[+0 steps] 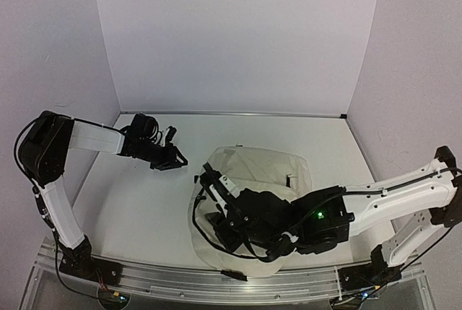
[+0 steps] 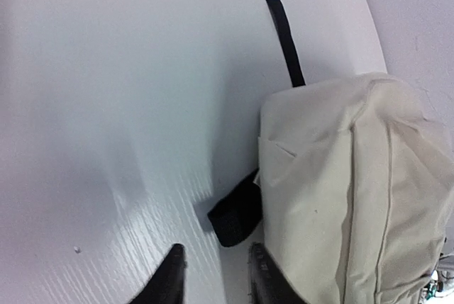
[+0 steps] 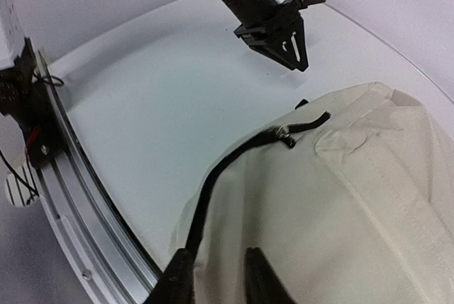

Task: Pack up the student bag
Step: Zip the student bag at the center of the board, then reset both arms

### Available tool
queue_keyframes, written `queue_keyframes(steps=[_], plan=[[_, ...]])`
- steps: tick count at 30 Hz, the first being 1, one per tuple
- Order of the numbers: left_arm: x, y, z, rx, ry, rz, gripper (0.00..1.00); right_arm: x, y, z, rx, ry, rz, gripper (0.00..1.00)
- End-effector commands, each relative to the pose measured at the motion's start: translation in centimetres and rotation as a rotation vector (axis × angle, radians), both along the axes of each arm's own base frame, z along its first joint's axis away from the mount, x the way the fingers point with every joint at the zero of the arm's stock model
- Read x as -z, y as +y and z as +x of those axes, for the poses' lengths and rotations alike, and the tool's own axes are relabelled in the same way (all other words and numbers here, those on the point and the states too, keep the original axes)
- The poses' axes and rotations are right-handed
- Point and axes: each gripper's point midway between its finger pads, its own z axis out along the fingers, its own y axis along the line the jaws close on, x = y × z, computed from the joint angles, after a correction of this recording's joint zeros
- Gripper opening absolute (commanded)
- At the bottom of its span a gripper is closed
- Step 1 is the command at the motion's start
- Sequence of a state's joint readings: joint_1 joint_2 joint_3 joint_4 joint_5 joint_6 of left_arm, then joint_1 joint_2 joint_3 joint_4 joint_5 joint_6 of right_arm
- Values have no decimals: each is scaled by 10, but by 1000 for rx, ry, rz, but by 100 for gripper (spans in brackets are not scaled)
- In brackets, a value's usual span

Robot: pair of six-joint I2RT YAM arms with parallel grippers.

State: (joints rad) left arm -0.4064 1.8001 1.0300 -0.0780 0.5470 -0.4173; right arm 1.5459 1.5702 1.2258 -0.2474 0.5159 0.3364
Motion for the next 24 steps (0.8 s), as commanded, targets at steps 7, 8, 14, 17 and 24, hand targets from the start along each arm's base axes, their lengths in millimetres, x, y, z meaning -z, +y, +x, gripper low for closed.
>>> queue_keyframes(steps=[7, 8, 14, 17, 24], plan=[[-78, 30, 34, -148, -249, 3, 95, -65, -19, 98, 286, -42, 214, 98], [-79, 40, 36, -176, -253, 15, 98, -61, -25, 113, 306, -26, 213, 98], [-83, 121, 49, -409, -245, 50, 100, -24, -82, 205, 447, 67, 179, 98], [-86, 170, 46, -534, -242, 49, 100, -3, -131, 247, 547, 107, 168, 98], [-100, 269, 18, -786, -277, 120, 100, 15, -271, 301, 799, 138, 222, 98]])
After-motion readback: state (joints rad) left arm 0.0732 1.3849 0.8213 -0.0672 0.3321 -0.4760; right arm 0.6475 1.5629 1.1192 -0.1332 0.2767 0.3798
